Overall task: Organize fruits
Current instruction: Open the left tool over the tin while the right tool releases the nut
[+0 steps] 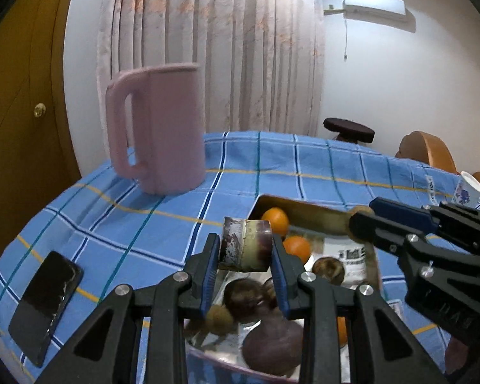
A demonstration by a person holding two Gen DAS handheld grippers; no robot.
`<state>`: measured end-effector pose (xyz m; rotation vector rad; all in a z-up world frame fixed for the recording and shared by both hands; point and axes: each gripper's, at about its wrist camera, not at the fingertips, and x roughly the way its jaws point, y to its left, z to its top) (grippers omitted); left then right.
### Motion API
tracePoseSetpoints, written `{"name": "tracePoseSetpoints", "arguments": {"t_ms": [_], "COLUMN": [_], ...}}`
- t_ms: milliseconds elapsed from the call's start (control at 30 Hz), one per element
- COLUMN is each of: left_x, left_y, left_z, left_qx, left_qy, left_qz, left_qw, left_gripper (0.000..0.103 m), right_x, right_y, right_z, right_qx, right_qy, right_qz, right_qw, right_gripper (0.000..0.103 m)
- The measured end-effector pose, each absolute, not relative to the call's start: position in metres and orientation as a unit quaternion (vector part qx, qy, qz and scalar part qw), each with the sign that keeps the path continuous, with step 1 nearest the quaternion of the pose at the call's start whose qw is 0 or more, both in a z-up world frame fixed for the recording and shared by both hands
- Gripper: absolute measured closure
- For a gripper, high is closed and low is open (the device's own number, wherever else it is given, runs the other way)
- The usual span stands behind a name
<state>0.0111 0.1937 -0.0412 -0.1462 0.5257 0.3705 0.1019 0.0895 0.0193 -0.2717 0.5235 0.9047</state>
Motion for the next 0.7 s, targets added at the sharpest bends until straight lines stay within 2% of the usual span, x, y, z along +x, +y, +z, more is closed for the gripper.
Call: {"name": "tracePoseSetpoints", "arguments": {"t_ms": [267, 433, 467, 567, 633, 667, 700], "left_x": [0.017, 0.016, 0.014, 0.008, 0.003, 0.000, -0.003], "left_y": [0.190, 0.187, 0.186, 0.184, 0.183, 0.182, 0.182], "left_z": [-0.061, -0.067, -0.067, -0.063, -0.058, -0.055, -0.053], "left_qx": [-0.072, -0.076, -0.075, -0.076, -0.076, -0.076, -0.076], "left_qy": [0.293, 0.305, 0.305, 0.299, 0.293, 0.288, 0.284], "left_qz": [0.161, 0.159, 0.159, 0.158, 0.156, 0.154, 0.155], "left_qw": [0.940, 0.936, 0.936, 0.938, 0.940, 0.942, 0.943], "left_gripper": [0.070, 0.070, 0.070, 0.069, 0.064, 0.055, 0.043], "right_x": [0.103, 0.099, 0.097, 0.094, 0.092, 0.092, 0.090], "right_y": [0.106, 0.102, 0.100, 0.095, 0.089, 0.086, 0.080], "right_z": [-0.022, -0.027, -0.026, -0.022, -0.019, -0.017, -0.014], "right_qx": [-0.167, -0.164, -0.162, -0.162, -0.156, -0.152, -0.149], "right_qy": [0.296, 0.302, 0.299, 0.292, 0.286, 0.283, 0.279], "right_qz": [0.434, 0.444, 0.446, 0.443, 0.442, 0.441, 0.440], "right_qw": [0.834, 0.828, 0.828, 0.832, 0.836, 0.838, 0.841], "right_gripper": [0.075, 0.073, 0.065, 0.054, 0.042, 0.034, 0.032]}}
